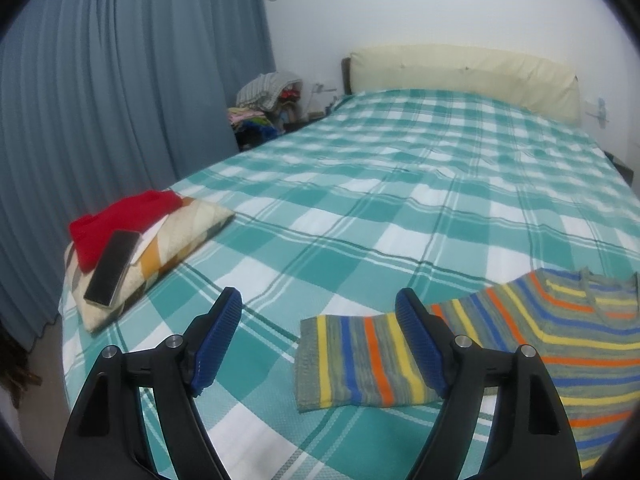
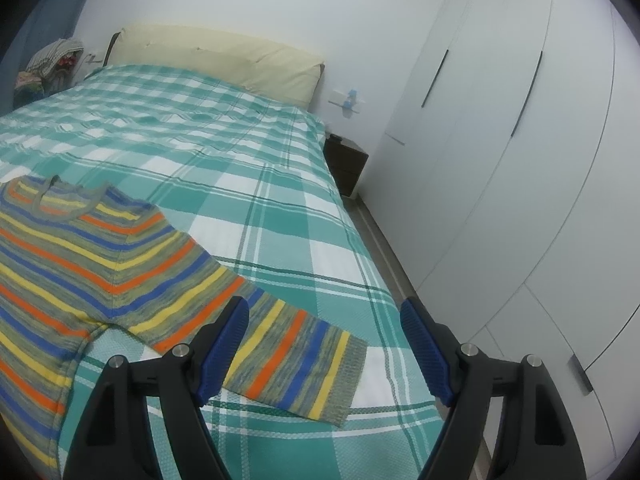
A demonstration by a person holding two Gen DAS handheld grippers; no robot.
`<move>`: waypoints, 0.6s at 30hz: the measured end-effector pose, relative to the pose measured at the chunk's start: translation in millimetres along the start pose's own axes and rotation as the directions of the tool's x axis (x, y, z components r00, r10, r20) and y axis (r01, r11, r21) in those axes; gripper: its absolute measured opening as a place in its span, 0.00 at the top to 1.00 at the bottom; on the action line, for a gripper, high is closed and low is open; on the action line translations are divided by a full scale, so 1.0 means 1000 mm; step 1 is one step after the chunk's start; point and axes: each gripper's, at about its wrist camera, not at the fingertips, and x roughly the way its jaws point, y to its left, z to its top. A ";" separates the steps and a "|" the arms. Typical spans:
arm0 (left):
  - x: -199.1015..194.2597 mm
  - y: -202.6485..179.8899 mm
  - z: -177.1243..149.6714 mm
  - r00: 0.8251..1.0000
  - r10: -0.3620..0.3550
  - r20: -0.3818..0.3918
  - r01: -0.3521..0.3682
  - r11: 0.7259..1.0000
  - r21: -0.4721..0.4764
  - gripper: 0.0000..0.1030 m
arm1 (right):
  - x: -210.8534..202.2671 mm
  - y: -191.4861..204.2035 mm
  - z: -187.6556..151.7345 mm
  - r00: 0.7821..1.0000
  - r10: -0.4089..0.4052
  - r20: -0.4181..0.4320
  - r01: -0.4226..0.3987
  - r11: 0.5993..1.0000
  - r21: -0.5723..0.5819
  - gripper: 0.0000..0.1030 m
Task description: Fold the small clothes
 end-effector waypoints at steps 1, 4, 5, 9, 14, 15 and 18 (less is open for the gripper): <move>0.000 0.000 0.000 1.000 0.000 0.001 0.000 1.000 -0.001 0.21 | 0.000 0.001 0.000 1.000 0.000 0.001 0.000 1.000 -0.004 0.25; -0.001 0.000 0.001 1.000 0.002 0.005 -0.002 1.000 0.001 0.21 | 0.000 0.002 0.000 1.000 0.000 0.002 0.000 1.000 -0.007 0.25; -0.001 0.000 0.001 1.000 0.003 0.009 -0.003 1.000 0.003 0.21 | 0.001 0.002 0.001 1.000 0.001 0.001 -0.001 1.000 -0.008 0.25; -0.002 -0.002 0.002 1.000 0.005 0.013 -0.005 1.000 0.010 0.21 | 0.001 0.003 0.001 1.000 0.001 0.001 -0.001 1.000 -0.009 0.25; -0.002 -0.003 0.002 1.000 0.006 0.013 -0.006 1.000 0.011 0.21 | 0.001 0.003 0.000 1.000 0.000 0.001 0.000 1.000 -0.009 0.25; -0.002 -0.003 0.002 1.000 0.006 0.013 -0.006 1.000 0.011 0.21 | 0.001 0.003 0.000 1.000 0.000 0.001 0.000 1.000 -0.008 0.25; -0.002 -0.003 0.002 1.000 0.006 0.013 -0.006 1.000 0.013 0.21 | 0.001 0.003 0.000 1.000 0.000 0.001 0.000 1.000 -0.008 0.25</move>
